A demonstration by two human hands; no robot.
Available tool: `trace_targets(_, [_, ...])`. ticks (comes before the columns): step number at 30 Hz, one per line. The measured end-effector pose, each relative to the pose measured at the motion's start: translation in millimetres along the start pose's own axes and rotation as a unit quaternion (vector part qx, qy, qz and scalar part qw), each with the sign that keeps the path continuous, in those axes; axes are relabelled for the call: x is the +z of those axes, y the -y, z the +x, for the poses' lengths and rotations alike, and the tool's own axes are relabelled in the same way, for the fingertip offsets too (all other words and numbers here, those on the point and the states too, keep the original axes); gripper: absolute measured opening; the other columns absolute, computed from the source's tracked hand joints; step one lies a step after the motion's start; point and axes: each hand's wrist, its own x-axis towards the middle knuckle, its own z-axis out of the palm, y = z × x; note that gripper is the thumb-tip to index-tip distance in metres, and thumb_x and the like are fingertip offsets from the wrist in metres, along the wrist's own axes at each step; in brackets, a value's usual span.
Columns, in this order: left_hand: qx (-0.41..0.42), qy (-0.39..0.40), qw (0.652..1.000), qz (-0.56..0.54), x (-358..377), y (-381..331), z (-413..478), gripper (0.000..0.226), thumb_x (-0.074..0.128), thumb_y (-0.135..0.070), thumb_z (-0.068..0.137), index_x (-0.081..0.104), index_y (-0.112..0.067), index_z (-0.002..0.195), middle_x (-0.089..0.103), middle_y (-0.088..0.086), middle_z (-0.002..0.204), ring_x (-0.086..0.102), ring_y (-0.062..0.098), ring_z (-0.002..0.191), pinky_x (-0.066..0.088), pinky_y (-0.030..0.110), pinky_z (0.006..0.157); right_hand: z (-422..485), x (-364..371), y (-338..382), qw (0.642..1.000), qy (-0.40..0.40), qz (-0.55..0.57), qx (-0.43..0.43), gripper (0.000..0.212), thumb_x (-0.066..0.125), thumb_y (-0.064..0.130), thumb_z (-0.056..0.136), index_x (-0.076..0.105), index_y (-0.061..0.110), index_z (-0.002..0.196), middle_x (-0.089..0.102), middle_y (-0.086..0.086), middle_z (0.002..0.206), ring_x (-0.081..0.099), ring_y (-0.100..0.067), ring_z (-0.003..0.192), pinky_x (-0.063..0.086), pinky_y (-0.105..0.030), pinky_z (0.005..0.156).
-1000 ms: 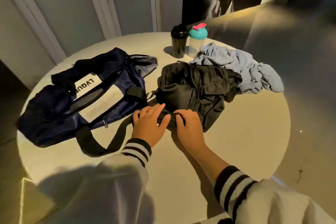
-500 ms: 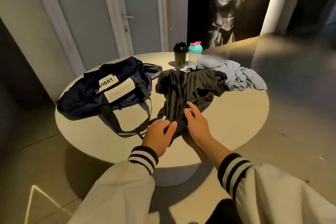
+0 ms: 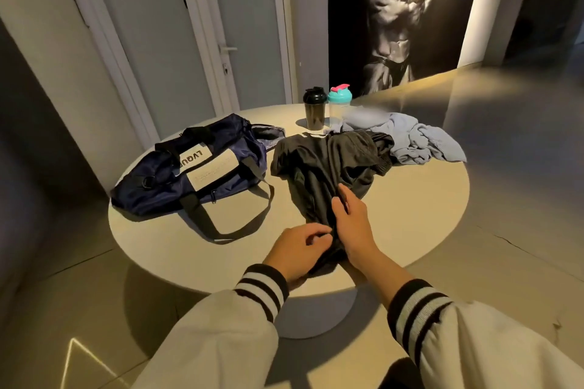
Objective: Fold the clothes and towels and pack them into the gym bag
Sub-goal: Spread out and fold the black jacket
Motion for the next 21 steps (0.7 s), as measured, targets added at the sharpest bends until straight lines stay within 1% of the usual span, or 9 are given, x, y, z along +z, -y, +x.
trace_targets(3, [0.033,-0.008,0.999,-0.016,-3,-6,-1,0.017,0.060,-0.032,0.096,0.075,-0.029,0.102,0.074,-0.004,0.088,0.067,0.011,0.078,0.056,0.028,0.078,-2,-2,0,0.998,0.051,-0.019,0.011,0.042,0.052,0.031,0.103,0.050,0.029,0.145,0.049,0.007,0.147,0.045,-0.014,0.133,0.039,-0.036,0.112])
trace_targets(5, [0.025,-0.077,0.994,-0.079,-9,-4,7,0.017,0.057,-0.030,0.097,0.074,-0.030,0.096,0.072,0.000,0.083,0.063,0.015,0.069,0.055,0.032,0.071,-4,-2,-4,0.997,0.064,-0.043,0.003,0.038,0.056,0.026,0.100,0.057,0.031,0.138,0.057,0.006,0.141,0.052,-0.015,0.127,0.043,-0.041,0.110])
trace_targets(6, [0.020,-0.126,0.989,-0.080,-14,2,15,0.016,0.056,-0.030,0.097,0.072,-0.034,0.099,0.072,-0.001,0.090,0.064,0.016,0.077,0.057,0.035,0.075,-5,-2,-5,0.997,0.065,-0.043,-0.002,0.036,0.057,0.024,0.099,0.061,0.031,0.135,0.060,0.006,0.136,0.055,-0.014,0.124,0.045,-0.042,0.108])
trace_targets(8, [-0.006,-0.175,0.984,0.010,-26,17,31,0.023,0.055,-0.034,0.097,0.064,-0.040,0.117,0.065,-0.002,0.124,0.060,0.020,0.112,0.052,0.042,0.097,-6,-4,-4,0.997,0.074,-0.022,0.001,0.031,0.058,0.023,0.098,0.067,0.031,0.127,0.066,0.010,0.126,0.060,-0.011,0.116,0.049,-0.041,0.104])
trace_targets(10, [-0.039,-0.171,0.980,0.089,-37,34,44,0.041,0.052,-0.041,0.097,0.051,-0.036,0.138,0.041,-0.002,0.153,0.039,0.023,0.140,0.036,0.048,0.114,-11,-4,1,0.995,0.100,-0.009,-0.002,0.025,0.060,0.022,0.097,0.073,0.028,0.117,0.071,0.014,0.113,0.065,-0.005,0.105,0.052,-0.037,0.098])
trace_targets(13, [-0.032,-0.194,0.971,0.137,-56,42,53,0.053,0.046,-0.046,0.099,0.037,-0.032,0.150,0.028,0.000,0.161,0.027,0.024,0.148,0.028,0.048,0.120,-19,2,9,0.983,0.167,-0.052,-0.046,0.017,0.064,0.023,0.095,0.079,0.020,0.103,0.075,0.014,0.103,0.067,0.000,0.098,0.053,-0.030,0.093])
trace_targets(16, [-0.039,-0.173,0.980,0.091,-64,28,55,0.051,0.036,-0.046,0.105,0.033,-0.031,0.154,0.037,0.001,0.158,0.035,0.024,0.145,0.030,0.041,0.116,-23,8,8,0.972,0.223,-0.049,-0.051,0.022,0.066,0.024,0.092,0.078,0.007,0.085,0.076,-0.003,0.086,0.071,-0.019,0.088,0.056,-0.039,0.087])
trace_targets(18, [-0.055,-0.132,0.990,0.018,-56,17,51,0.053,0.034,-0.050,0.103,0.031,-0.034,0.154,0.042,0.000,0.154,0.038,0.026,0.143,0.030,0.041,0.115,-23,7,7,0.978,0.197,-0.032,-0.055,0.025,0.066,0.027,0.092,0.078,0.005,0.088,0.075,-0.008,0.087,0.070,-0.023,0.089,0.055,-0.042,0.088])
trace_targets(21, [-0.041,-0.105,0.991,0.079,-40,24,50,0.064,0.038,-0.070,0.089,0.033,-0.046,0.147,0.049,-0.002,0.148,0.040,0.026,0.140,0.035,0.051,0.115,-16,6,0,0.984,0.060,-0.115,-0.121,0.028,0.055,0.035,0.099,0.071,0.026,0.120,0.068,0.007,0.115,0.059,-0.006,0.108,0.047,-0.038,0.099])
